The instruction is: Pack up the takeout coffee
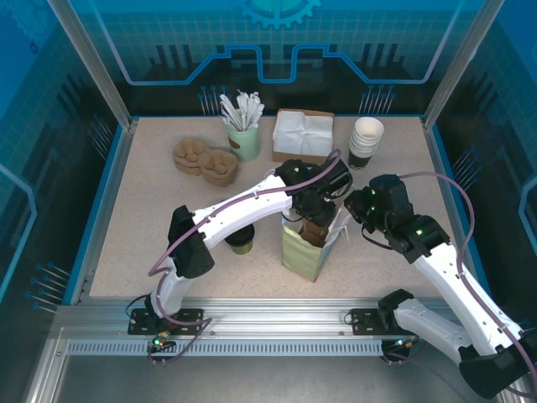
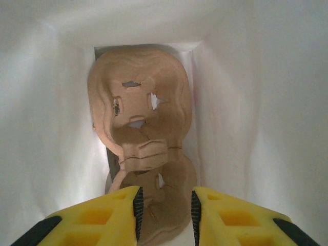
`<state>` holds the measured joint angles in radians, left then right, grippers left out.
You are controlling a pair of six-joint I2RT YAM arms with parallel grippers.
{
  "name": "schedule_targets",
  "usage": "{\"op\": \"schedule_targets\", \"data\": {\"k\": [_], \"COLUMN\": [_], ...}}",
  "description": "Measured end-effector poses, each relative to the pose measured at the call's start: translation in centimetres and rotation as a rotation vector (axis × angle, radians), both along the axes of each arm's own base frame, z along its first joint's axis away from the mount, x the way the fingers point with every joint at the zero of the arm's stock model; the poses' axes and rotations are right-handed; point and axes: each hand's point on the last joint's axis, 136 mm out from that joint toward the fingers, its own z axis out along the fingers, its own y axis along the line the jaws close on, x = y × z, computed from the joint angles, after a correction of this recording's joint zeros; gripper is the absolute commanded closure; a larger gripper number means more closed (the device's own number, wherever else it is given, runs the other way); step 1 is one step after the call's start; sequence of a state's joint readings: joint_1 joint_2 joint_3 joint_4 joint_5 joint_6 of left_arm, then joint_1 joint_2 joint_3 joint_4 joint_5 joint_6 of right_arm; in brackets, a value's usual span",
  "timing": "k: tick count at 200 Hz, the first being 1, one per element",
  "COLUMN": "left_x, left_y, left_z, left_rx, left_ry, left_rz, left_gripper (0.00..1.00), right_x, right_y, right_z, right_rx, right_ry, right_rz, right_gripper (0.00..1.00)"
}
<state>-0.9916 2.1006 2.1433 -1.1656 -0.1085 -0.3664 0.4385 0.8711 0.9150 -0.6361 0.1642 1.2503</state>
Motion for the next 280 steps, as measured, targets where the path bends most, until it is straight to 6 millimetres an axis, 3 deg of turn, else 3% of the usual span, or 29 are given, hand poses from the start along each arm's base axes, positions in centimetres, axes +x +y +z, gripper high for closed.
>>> {"op": "schedule_targets", "data": {"k": [104,167,280], "left_x": [0.0,0.7,-0.1], "left_y": [0.0,1.8,3.0], "left_z": [-2.8,-5.7,-9.4], "left_rx": [0.050,0.109,0.161], "left_ry": [0.048,0.108,0.159], "left_rz": [-0.002,0.036,0.042], "left_gripper": [0.67,0.65,0.64], "right_x": [0.0,0.0,0.0], "right_y": [0.3,0.3,1.0], "right_z": [0.0,0.0,0.5], "right_rx": [0.014,0.015,0.017], "right_ry": [0.000,0.001,-0.005], "right_rz": [0.011,0.013,0.052], "right_gripper": [1.00,1.00,1.00]}}
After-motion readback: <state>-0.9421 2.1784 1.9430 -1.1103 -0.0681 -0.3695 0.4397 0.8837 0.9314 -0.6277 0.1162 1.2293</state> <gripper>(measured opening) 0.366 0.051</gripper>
